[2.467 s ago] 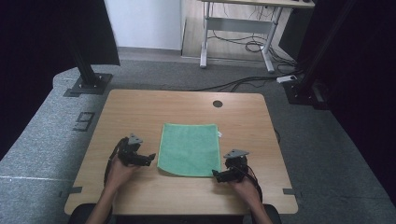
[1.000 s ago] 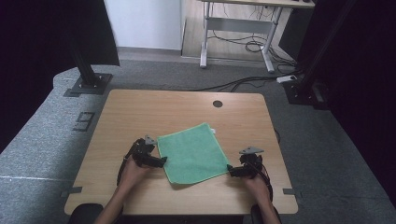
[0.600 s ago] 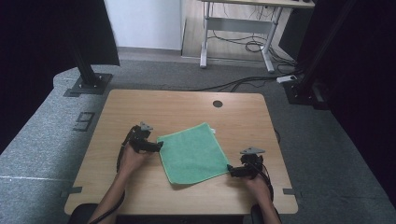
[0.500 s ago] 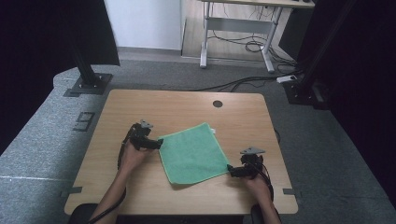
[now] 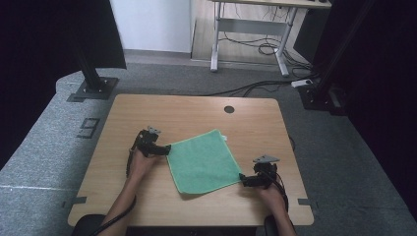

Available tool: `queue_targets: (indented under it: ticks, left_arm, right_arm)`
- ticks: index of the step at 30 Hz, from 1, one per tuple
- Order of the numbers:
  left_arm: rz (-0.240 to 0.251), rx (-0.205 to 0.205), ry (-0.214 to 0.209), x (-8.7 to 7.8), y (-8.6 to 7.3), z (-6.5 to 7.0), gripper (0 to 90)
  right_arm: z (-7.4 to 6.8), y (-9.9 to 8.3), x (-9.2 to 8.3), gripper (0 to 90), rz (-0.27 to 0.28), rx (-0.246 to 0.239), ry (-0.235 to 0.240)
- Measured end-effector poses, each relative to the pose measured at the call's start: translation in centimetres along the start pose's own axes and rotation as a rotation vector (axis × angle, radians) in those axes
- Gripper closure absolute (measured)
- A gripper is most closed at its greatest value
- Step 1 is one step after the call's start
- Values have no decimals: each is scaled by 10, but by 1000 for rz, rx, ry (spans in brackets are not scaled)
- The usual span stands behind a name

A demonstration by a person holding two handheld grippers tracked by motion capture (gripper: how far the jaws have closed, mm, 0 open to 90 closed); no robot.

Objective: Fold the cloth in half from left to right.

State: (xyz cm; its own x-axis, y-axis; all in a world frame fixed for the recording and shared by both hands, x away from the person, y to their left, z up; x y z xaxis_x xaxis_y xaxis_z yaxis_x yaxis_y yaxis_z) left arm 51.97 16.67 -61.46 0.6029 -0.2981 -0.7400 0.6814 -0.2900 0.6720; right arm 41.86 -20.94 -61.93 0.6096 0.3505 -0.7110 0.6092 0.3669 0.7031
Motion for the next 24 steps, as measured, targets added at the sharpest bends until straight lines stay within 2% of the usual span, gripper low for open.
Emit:
queue_targets:
  ticks: [3, 5, 13, 16, 20, 21, 23, 24]
  left_arm:
    - [7, 10, 18, -1, 0, 1, 38]
    - [0, -10, 4, 0, -1, 0, 43]
    - [-1, -12, 3, -1, -1, 0, 41]
    - [-1, -15, 5, 0, -1, 0, 40]
    - [-4, -22, 10, 0, -1, 0, 30]
    - [-4, -22, 10, 0, -1, 0, 28]
    - [-4, -22, 10, 0, -1, 0, 28]
    - [-4, -22, 10, 0, -1, 0, 28]
  right_arm:
    - [0, 0, 0, 0, 8, -8, 7]
    - [0, 0, 0, 0, 9, -12, 9]
    - [-4, 2, -2, 33, -15, -28, 54]
    - [-6, 6, -5, 33, -8, -30, 57]
    - [-10, 13, -10, 37, 8, -29, 74]
    - [-16, 17, -13, 43, 18, -28, 96]
    - [-19, 19, -14, 45, 23, -31, 104]
    - [-25, 22, -15, 46, 25, -35, 118]
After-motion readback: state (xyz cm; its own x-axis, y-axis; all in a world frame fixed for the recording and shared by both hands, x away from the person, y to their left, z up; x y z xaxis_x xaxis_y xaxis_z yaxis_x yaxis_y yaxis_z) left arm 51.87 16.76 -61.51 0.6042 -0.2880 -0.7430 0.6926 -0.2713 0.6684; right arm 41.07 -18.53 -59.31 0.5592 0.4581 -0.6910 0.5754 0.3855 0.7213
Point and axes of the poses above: each handheld gripper's, and its own axes: x roughly forward along the jaws, y roughly out of its top, z roughly to its right, the point moved 9 cm from there along x, roughly forward along the jaws, and after that the axes turned 2 degrees about -x, right-handed, at the moved point
